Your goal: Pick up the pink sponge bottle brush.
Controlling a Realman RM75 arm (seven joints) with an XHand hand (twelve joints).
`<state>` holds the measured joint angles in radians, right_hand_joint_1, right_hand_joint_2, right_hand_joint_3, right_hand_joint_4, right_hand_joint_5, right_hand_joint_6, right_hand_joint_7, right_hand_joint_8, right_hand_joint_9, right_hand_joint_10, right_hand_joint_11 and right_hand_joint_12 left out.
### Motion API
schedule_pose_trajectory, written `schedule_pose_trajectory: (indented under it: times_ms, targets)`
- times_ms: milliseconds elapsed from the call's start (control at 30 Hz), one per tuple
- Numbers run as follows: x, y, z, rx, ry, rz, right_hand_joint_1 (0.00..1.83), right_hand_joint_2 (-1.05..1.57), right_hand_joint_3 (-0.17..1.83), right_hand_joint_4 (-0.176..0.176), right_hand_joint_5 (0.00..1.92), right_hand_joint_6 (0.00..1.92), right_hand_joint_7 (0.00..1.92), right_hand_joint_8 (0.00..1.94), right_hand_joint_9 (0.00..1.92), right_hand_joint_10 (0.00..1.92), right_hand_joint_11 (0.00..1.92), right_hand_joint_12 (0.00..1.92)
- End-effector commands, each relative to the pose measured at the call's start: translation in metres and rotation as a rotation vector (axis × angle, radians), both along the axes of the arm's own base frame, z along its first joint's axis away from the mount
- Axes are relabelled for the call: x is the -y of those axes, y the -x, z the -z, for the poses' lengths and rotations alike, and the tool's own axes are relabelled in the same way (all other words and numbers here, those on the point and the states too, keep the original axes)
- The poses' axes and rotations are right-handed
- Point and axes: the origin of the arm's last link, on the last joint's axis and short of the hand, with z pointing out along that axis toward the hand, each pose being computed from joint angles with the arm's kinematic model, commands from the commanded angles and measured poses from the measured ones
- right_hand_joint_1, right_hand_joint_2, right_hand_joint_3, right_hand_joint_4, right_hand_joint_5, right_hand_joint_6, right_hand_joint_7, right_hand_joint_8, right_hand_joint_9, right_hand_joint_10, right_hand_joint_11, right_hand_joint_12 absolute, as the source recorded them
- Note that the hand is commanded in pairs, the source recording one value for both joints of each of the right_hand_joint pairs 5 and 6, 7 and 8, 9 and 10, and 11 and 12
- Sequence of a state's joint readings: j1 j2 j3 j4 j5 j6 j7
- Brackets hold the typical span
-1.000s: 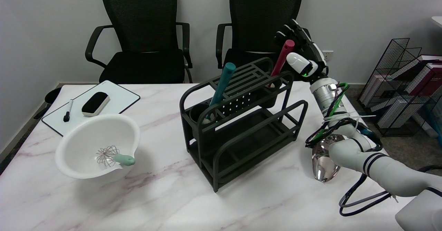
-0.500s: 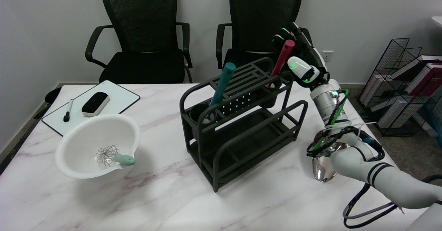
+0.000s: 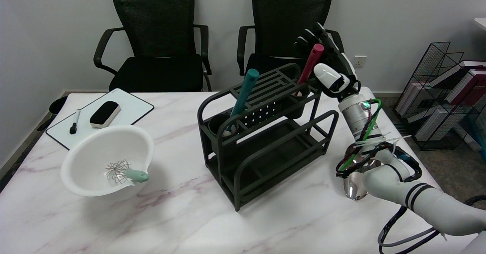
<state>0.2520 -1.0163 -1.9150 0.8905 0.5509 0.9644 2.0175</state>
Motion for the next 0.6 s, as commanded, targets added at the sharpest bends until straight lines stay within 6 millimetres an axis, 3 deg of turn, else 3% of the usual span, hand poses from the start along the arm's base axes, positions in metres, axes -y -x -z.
schedule_pose_trajectory:
  times_ms: [33,233,333,433,600]
  targets:
    - [-0.0002,-0.0085,0.0158,-0.01,-0.048,-0.014,1.19,-0.12,1.28,0.0,0.12,0.12,0.26,0.26,0.35,0.35,0.32,0.32]
    - [0.0001,-0.0026,0.0149,-0.011,-0.044,0.015,1.19,-0.08,1.27,0.0,0.17,0.17,0.27,0.27,0.35,0.35,0.31,0.31]
    - [0.0002,-0.0001,0.015,-0.013,-0.043,0.027,1.19,0.01,1.19,0.0,0.49,0.49,0.27,0.27,0.35,0.35,0.32,0.32]
    - [0.0003,0.001,0.0159,-0.013,-0.045,0.032,1.17,-0.01,1.19,0.0,0.66,0.66,0.28,0.28,0.36,0.36,0.32,0.32]
    - [0.0012,0.001,0.0163,-0.013,-0.046,0.035,1.16,-0.02,1.22,0.0,0.78,0.78,0.34,0.34,0.42,0.42,0.34,0.34]
